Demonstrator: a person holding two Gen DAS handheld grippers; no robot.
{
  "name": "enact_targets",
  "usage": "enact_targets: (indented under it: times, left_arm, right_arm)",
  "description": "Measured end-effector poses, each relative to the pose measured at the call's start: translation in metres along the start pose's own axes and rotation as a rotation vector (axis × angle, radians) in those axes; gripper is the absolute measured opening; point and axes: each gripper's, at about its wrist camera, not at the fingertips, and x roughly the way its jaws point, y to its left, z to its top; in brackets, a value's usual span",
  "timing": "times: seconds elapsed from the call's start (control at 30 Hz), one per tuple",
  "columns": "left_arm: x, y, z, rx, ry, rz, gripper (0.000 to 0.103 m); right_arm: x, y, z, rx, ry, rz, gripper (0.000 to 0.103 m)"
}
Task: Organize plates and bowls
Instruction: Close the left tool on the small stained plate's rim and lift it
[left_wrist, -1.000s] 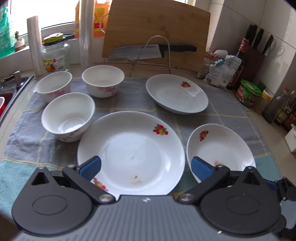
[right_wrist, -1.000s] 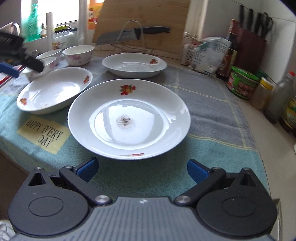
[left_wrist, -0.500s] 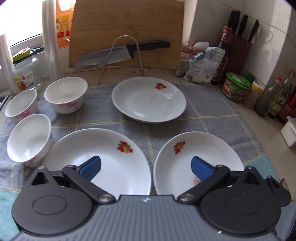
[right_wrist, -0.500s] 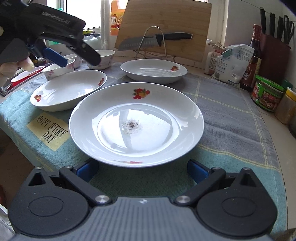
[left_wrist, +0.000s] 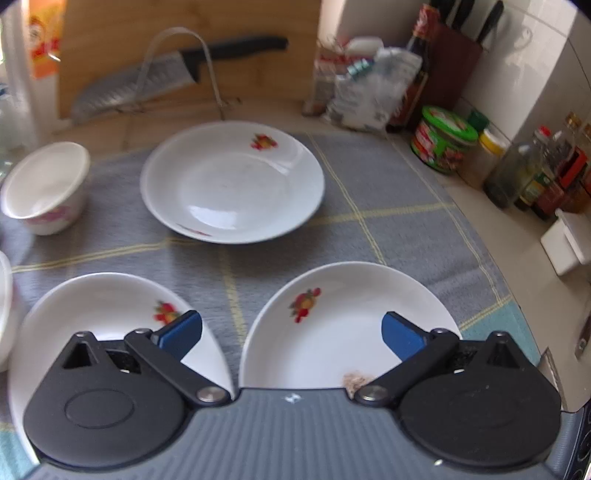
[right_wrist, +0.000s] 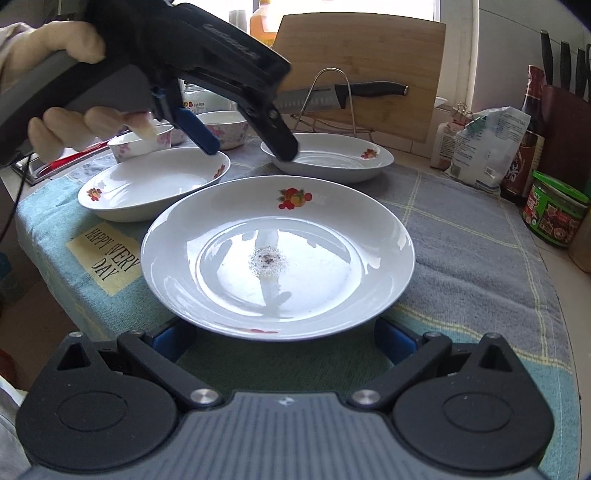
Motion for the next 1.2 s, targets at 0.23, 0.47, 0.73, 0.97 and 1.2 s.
enact_targets:
  times: [0.23, 0.47, 0.73, 0.97, 1.2]
  left_arm:
    - [0.038, -0.003, 0.013, 0.064, 0.107, -0.071, 0.102]
    - [0.062, 0.003, 0.019, 0.068, 0.203, -0.193, 0.102]
    - [0.066, 0.017, 0.029, 0.002, 0.251, -0.272, 0.102]
    - [0.065, 0.002, 0.027, 0.177, 0.276, -0.244, 0.102]
    - [0.064, 0.000, 0.029, 0.226, 0.331, -0.291, 0.101]
  right_arm:
    - [-0.002, 0.001, -0.004, 0.002, -0.024, -0.001, 0.103]
    - [-0.003, 0.003, -0.003, 0.006, -0.018, -0.005, 0.103]
    - [-0.003, 0.005, -0.003, 0.013, -0.016, -0.018, 0.103]
    - [-0.005, 0.006, -0.006, 0.019, -0.035, -0.034, 0.103]
    - [-0.006, 0.006, -0.008, 0.014, -0.045, -0.027, 0.103]
